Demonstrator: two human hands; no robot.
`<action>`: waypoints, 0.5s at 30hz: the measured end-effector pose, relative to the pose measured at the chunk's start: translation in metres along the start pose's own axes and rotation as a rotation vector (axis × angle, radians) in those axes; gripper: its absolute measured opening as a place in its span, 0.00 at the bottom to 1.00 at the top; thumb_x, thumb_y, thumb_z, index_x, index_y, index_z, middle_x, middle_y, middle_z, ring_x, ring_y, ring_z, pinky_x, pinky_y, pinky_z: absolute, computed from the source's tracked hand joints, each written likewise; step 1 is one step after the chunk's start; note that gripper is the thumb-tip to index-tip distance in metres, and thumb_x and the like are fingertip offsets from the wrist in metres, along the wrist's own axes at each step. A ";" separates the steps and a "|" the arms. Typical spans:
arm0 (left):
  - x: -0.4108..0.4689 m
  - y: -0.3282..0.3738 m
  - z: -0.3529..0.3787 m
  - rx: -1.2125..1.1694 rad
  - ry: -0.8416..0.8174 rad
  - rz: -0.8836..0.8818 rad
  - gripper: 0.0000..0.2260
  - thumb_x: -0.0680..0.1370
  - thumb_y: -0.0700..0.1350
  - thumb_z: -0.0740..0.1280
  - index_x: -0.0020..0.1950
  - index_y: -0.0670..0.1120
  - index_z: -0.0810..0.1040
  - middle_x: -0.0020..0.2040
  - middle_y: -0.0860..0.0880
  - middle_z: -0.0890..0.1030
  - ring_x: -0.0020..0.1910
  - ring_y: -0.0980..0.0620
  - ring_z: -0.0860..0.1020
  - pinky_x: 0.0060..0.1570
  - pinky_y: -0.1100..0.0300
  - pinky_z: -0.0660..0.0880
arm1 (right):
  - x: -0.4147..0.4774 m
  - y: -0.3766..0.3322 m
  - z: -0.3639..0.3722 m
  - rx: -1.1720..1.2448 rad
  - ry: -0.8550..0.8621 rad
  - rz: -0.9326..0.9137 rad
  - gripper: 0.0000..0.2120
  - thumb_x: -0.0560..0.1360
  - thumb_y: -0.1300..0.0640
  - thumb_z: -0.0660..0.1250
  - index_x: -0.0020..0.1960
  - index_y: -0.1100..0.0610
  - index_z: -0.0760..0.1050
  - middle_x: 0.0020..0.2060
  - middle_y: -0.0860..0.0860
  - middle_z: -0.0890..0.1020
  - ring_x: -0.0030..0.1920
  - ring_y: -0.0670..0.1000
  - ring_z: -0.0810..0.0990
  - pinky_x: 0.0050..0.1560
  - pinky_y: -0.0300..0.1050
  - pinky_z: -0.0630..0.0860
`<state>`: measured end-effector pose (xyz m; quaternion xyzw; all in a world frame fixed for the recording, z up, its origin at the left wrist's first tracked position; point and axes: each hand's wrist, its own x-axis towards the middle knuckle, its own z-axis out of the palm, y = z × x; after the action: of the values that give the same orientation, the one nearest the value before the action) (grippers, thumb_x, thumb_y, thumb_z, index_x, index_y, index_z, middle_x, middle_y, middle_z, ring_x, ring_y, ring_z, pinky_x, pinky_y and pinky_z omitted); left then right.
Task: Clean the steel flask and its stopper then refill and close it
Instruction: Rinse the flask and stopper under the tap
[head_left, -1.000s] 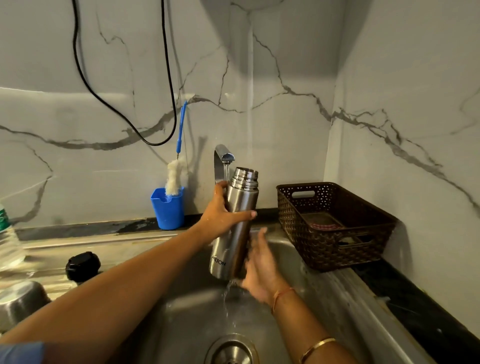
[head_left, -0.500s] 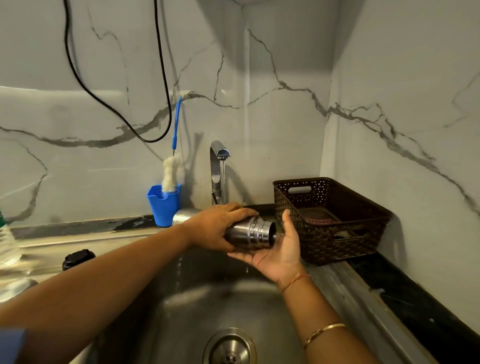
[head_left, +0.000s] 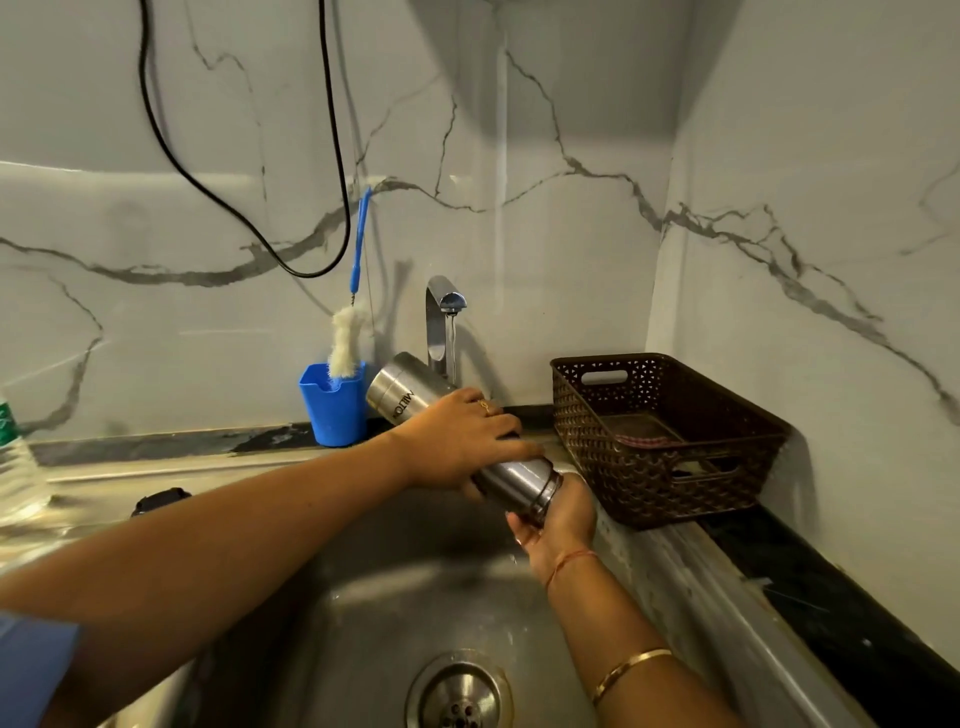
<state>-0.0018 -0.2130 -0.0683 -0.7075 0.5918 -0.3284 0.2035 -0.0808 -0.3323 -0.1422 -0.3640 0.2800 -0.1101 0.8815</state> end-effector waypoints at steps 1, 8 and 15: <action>-0.002 -0.003 -0.001 -0.001 0.014 -0.029 0.32 0.64 0.69 0.68 0.63 0.53 0.74 0.53 0.49 0.81 0.49 0.48 0.81 0.54 0.50 0.74 | 0.002 0.001 -0.001 0.003 0.001 0.011 0.16 0.76 0.49 0.57 0.54 0.57 0.77 0.41 0.56 0.80 0.37 0.55 0.78 0.29 0.40 0.73; -0.015 -0.012 -0.006 -0.097 0.146 -0.644 0.32 0.75 0.70 0.45 0.54 0.51 0.81 0.57 0.48 0.79 0.63 0.47 0.72 0.70 0.44 0.53 | 0.008 0.006 -0.002 0.054 0.014 0.051 0.19 0.76 0.53 0.56 0.59 0.62 0.76 0.43 0.60 0.78 0.35 0.57 0.77 0.20 0.38 0.73; 0.004 -0.011 -0.011 -0.913 0.387 -1.440 0.21 0.74 0.56 0.69 0.64 0.50 0.74 0.62 0.48 0.74 0.60 0.47 0.73 0.57 0.55 0.71 | 0.007 0.006 -0.009 0.065 0.037 0.056 0.18 0.77 0.55 0.56 0.60 0.63 0.74 0.44 0.61 0.77 0.37 0.59 0.76 0.19 0.38 0.73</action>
<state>-0.0009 -0.2130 -0.0523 -0.8536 0.0986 -0.2222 -0.4608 -0.0806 -0.3360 -0.1544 -0.3253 0.3026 -0.1012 0.8902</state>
